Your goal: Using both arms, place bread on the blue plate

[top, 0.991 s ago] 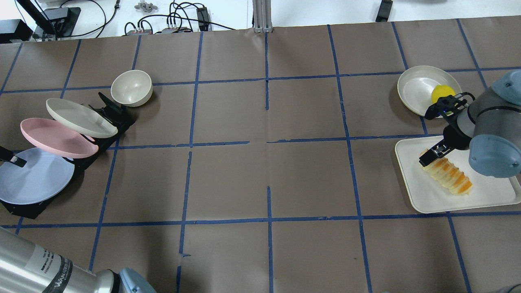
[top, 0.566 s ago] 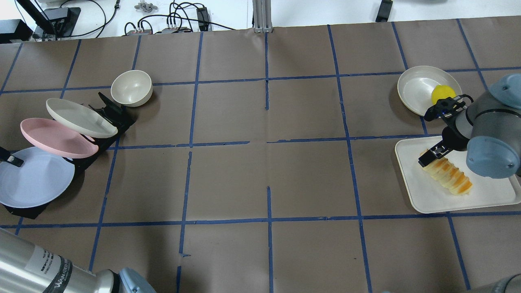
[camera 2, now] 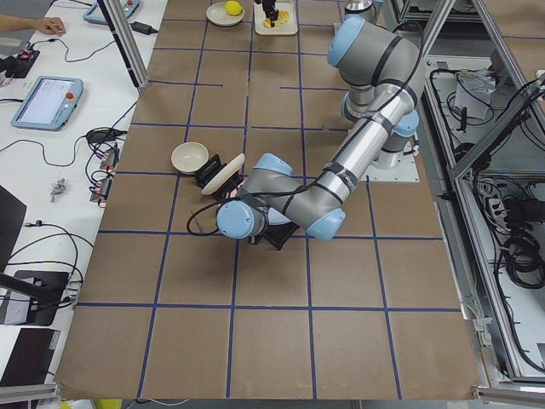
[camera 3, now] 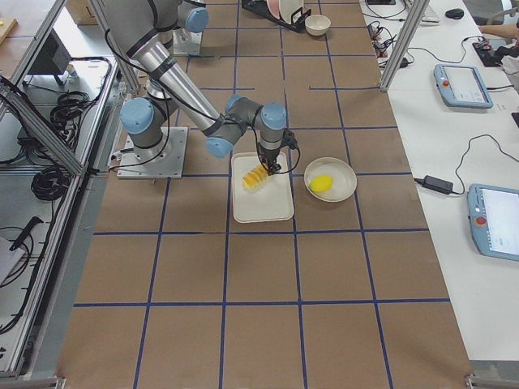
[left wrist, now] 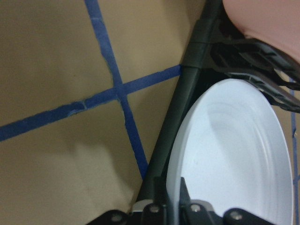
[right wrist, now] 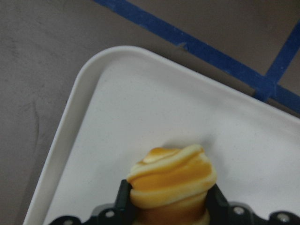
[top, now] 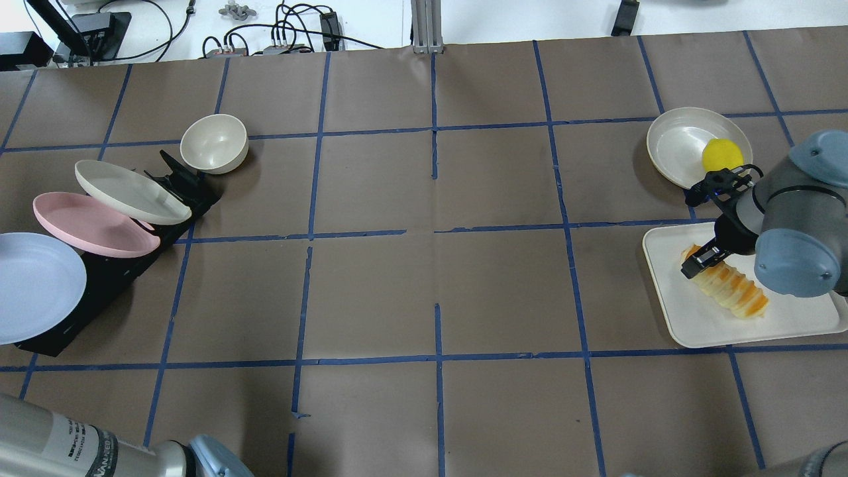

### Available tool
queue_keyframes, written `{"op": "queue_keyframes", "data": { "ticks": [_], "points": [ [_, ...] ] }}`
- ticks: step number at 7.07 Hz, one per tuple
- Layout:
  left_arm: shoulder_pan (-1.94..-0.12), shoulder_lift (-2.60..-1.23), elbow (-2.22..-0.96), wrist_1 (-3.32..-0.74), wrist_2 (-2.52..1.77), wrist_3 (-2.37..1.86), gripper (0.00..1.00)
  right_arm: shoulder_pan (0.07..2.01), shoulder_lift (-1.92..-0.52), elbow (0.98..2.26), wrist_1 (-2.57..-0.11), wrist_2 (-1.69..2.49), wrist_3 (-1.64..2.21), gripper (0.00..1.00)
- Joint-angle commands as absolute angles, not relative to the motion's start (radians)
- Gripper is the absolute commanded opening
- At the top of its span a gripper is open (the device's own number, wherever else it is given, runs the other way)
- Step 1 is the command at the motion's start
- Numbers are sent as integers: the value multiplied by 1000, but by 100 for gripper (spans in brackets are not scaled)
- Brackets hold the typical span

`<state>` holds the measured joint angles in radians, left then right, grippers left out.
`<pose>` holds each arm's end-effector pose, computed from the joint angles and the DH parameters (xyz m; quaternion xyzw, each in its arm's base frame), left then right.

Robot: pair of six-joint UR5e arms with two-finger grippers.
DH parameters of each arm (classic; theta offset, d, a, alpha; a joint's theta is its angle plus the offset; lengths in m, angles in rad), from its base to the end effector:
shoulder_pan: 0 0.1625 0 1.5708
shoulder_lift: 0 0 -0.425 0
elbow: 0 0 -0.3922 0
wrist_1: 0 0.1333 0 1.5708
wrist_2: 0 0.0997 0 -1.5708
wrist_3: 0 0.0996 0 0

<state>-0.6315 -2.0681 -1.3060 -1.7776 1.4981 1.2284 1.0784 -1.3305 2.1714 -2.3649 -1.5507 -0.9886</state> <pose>0.4275 -0.4868 0.3133 -0.1327 -0.9663 -0.0705 0.2090 -0.0971 -0.4672 0.1789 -0.2453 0.9691 0.0105 0.0232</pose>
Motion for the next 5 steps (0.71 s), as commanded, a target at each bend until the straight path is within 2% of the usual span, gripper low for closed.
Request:
{"op": "queue_keyframes", "data": {
  "ticks": [1,3,5],
  "points": [
    [-614,-1927,-1305,-1914,1526,1226,0,1078,-1333,2172,-2358,-1552,-988,10],
    [-623,-1721,-1334,-1989,1517,1162,0,1077,-1341,2158,-2353,-1555,-988,8],
    [-780,-1626,-1377,-2010,1392,1001,1,1075,-1385,2129,-2350,-1566,-988,5]
  ]
}}
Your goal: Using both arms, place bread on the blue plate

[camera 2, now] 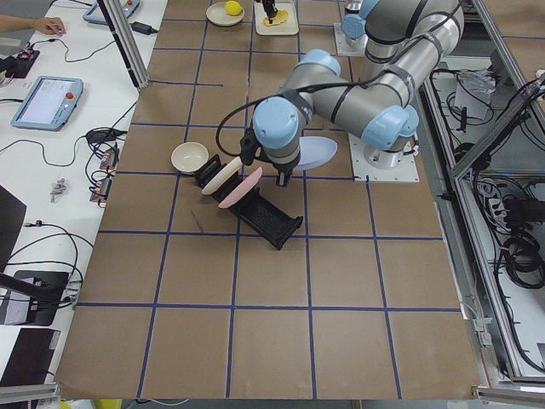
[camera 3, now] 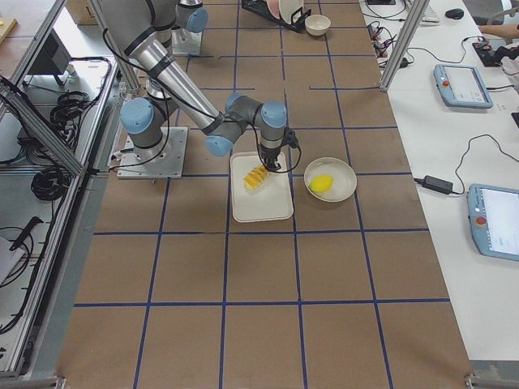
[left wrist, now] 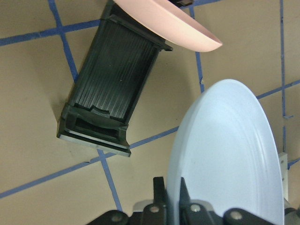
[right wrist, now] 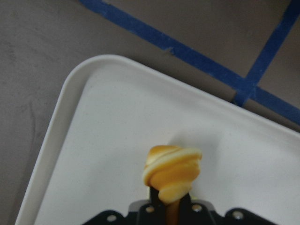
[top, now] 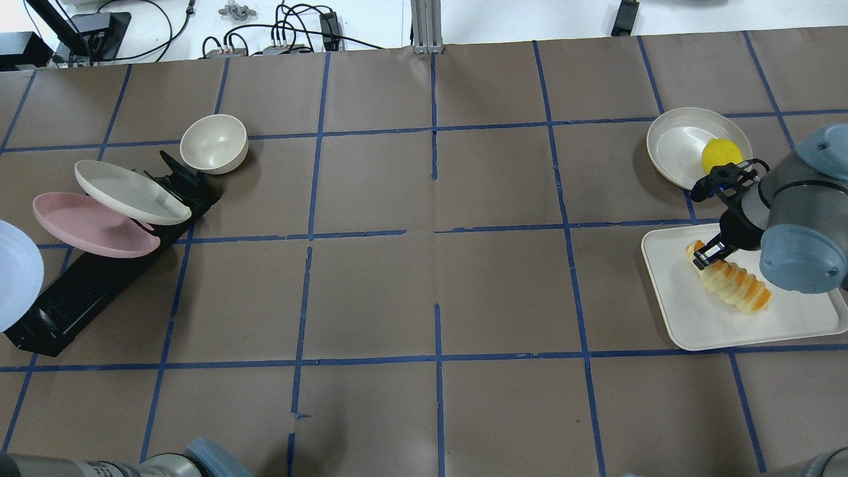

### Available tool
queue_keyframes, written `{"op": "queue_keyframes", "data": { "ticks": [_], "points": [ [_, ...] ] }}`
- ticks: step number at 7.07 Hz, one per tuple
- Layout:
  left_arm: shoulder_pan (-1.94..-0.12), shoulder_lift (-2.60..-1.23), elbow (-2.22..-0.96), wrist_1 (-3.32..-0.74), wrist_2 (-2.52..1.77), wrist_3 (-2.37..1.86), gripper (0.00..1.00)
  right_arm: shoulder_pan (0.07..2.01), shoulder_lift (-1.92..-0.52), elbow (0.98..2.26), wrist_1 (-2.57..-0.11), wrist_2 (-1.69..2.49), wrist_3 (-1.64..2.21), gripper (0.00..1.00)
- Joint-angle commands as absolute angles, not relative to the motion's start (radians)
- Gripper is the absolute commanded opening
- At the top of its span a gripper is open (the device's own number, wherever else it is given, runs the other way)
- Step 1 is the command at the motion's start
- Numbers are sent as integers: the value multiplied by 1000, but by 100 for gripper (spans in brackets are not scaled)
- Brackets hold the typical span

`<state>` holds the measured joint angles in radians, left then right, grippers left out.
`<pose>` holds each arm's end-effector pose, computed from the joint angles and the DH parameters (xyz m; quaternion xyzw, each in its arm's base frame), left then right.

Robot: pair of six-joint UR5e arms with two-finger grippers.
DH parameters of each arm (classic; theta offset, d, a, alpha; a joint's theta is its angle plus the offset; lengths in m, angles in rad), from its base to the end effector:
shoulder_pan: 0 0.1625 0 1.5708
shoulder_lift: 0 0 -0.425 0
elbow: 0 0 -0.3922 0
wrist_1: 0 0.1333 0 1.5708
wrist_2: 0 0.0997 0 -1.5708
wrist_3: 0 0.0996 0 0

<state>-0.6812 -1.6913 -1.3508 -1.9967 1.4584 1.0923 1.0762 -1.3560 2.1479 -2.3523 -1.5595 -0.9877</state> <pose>0.3006 -0.4296 0.4977 -0.0906 -0.9810 -0.0425 0.1661 -0.1023 -0.4729 0.1980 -0.2440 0.9697 0.0000 0.0077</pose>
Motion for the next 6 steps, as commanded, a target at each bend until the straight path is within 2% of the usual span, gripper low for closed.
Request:
{"op": "queue_keyframes", "data": {
  "ticks": [1,3,4,6],
  "points": [
    [-911,-1600,-1391,-2008,1384,816,1,1075,-1428,2099,-2280,-1568,-985,4],
    [-1183,-1582,-1431,-1897,1396,634,1,1080,-1466,1958,-2142,-1571,-970,3],
    [-1262,-1578,-1500,-1812,1391,498,1,1088,-1473,1847,-2061,-1571,-933,4],
    [-1392,-1580,-1714,-1487,1388,303,1,1129,-1474,1633,-1839,-1574,-761,5]
  ]
}}
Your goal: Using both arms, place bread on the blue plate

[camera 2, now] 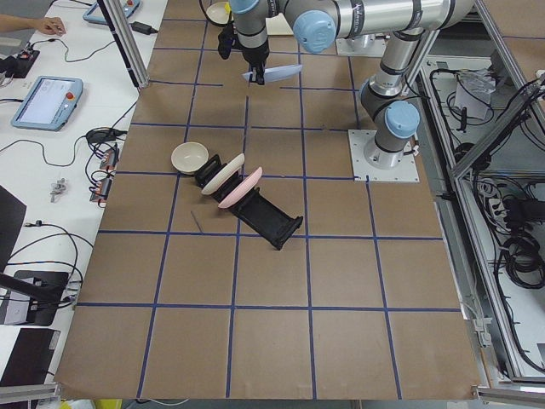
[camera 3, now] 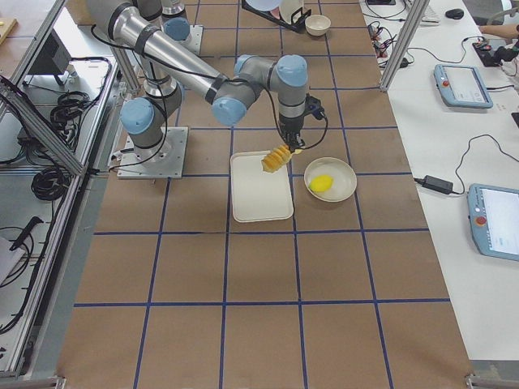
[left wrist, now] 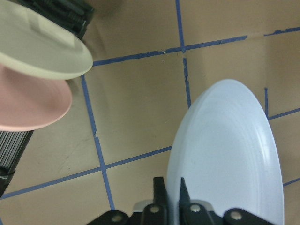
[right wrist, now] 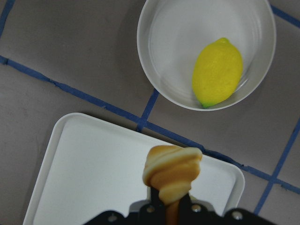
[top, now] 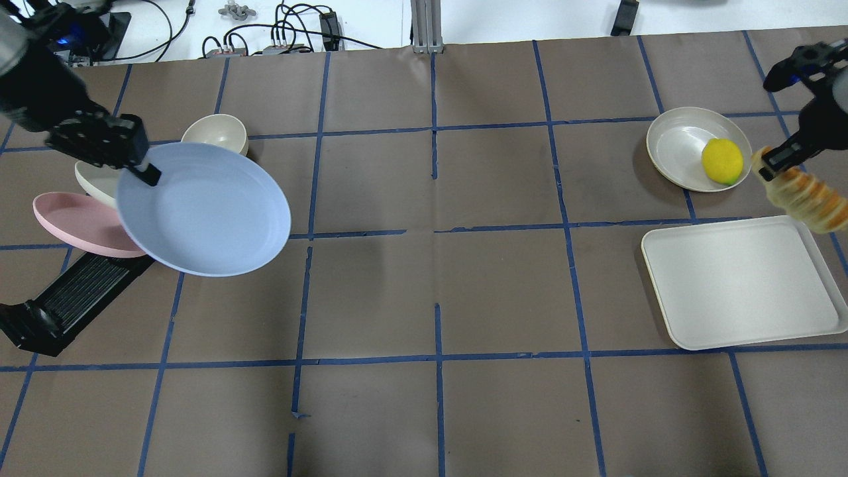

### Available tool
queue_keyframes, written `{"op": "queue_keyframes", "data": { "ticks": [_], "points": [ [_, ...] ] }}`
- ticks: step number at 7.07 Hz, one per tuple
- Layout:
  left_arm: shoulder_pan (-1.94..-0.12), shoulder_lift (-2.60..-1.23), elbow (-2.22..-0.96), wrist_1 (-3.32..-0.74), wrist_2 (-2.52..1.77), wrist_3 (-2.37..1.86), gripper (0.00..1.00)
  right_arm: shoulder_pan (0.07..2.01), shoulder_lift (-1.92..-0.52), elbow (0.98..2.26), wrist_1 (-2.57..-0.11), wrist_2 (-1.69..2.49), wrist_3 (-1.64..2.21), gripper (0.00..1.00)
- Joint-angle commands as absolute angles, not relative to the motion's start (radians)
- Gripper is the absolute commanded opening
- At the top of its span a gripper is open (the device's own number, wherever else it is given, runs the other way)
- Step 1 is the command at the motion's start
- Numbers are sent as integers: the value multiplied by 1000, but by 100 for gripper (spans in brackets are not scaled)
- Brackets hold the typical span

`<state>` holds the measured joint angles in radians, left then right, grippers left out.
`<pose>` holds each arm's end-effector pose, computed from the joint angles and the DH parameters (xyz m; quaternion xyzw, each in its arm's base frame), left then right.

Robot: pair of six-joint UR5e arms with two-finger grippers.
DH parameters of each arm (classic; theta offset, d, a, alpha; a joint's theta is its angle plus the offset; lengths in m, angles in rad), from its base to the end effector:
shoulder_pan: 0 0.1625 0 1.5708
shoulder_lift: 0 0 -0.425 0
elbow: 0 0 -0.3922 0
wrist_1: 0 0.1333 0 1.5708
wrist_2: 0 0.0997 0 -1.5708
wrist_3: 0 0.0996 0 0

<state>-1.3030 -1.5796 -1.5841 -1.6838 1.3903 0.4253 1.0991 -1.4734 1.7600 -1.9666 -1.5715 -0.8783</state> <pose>-0.0184 -0.5043 0.4683 -0.0721 -0.9911 -0.0327 0.1074 -0.1210 -0.5304 0.3865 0.2016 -0.9779 0.0424 0.0344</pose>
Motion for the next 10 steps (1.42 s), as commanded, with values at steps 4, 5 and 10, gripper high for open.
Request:
{"op": "queue_keyframes", "data": {
  "ticks": [4,5,10],
  "points": [
    [-1604,-1629,-1902,-1106,1316,-142,1,1340,-1473,1453,-1516,-1625,-340,6],
    [-1629,-1647,-1908,-1085,1277,-156,1,1377,-1473,1448,-1508,-1634,-334,6],
    [-1654,-1772,-1931,-900,1149,-69,1,1425,-1424,1447,-1520,-1634,-223,6]
  ]
}}
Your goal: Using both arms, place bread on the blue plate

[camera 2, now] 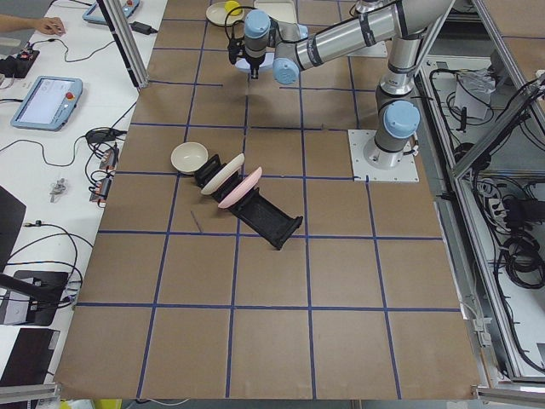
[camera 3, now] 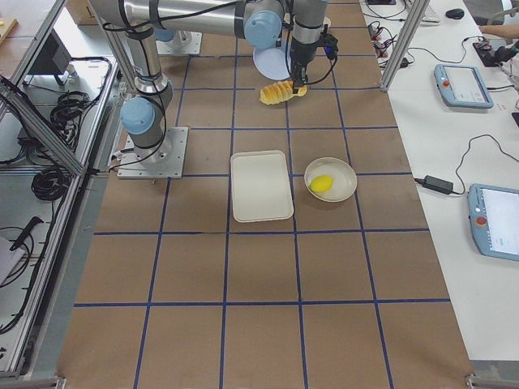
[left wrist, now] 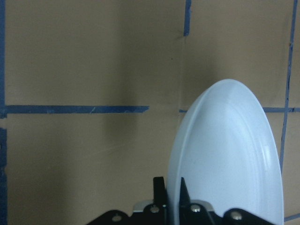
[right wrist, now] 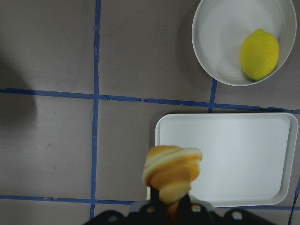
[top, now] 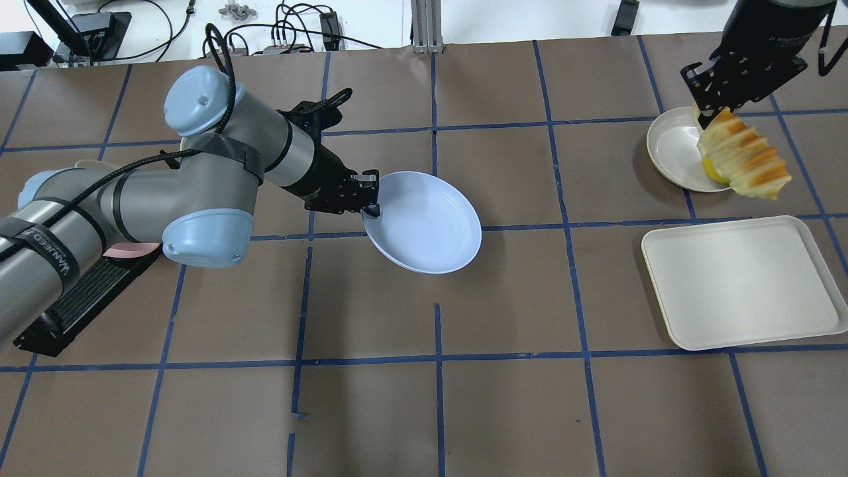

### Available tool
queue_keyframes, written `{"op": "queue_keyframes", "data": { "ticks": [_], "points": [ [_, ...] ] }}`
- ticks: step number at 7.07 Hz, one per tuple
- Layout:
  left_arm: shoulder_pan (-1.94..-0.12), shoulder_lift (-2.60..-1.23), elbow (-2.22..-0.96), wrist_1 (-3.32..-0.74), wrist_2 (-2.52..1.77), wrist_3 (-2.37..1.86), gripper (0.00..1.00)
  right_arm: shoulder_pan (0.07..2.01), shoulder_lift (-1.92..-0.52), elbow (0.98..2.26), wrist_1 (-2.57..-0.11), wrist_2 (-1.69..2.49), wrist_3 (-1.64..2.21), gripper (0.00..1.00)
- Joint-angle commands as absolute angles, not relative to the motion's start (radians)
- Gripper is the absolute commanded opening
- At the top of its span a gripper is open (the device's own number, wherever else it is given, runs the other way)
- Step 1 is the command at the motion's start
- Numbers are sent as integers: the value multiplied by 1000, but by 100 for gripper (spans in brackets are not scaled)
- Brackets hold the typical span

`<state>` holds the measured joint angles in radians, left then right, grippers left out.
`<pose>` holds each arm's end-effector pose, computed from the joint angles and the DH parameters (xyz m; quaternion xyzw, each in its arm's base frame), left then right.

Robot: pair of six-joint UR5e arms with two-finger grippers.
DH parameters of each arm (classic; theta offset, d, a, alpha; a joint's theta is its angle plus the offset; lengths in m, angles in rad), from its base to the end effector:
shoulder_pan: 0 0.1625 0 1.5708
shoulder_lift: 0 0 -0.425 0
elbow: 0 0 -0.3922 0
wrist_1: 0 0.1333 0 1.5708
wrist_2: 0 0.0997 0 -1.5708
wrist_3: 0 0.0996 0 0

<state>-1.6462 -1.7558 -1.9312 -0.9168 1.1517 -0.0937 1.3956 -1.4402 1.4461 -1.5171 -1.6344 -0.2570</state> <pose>-0.2127 -0.5079 0.2971 -0.0024 -0.9767 0.0353 0.2115 0.0307 -0.5550 0.4764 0.0418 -0.9982 -0.0359 0.0247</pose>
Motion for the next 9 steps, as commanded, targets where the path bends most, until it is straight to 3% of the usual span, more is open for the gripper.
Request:
{"op": "queue_keyframes", "data": {
  "ticks": [1,2,3,5,7,9],
  "points": [
    [-1669,-1793,-1933,-853,1143,-71,1,1483,-1393,1447,-1529,-1637,-207,6],
    [-1687,-1828,-1934,-777,1102,-81,1,1547,-1340,1448,-1613,-1635,-96,6],
    [-1700,-1842,-1937,-743,1104,-84,9,1631,-1266,1447,-1690,-1638,-22,6],
    [-1703,-1832,-1940,-749,1112,-141,99,1718,-1194,1457,-1793,-1643,61,6],
    [-1692,-1824,-1940,-771,1120,-135,100,1720,-1175,1450,-1796,-1643,64,6],
    [-1681,-1792,-1887,-964,1293,37,100,1819,-1152,1457,-1813,-1638,226,6]
  ]
}}
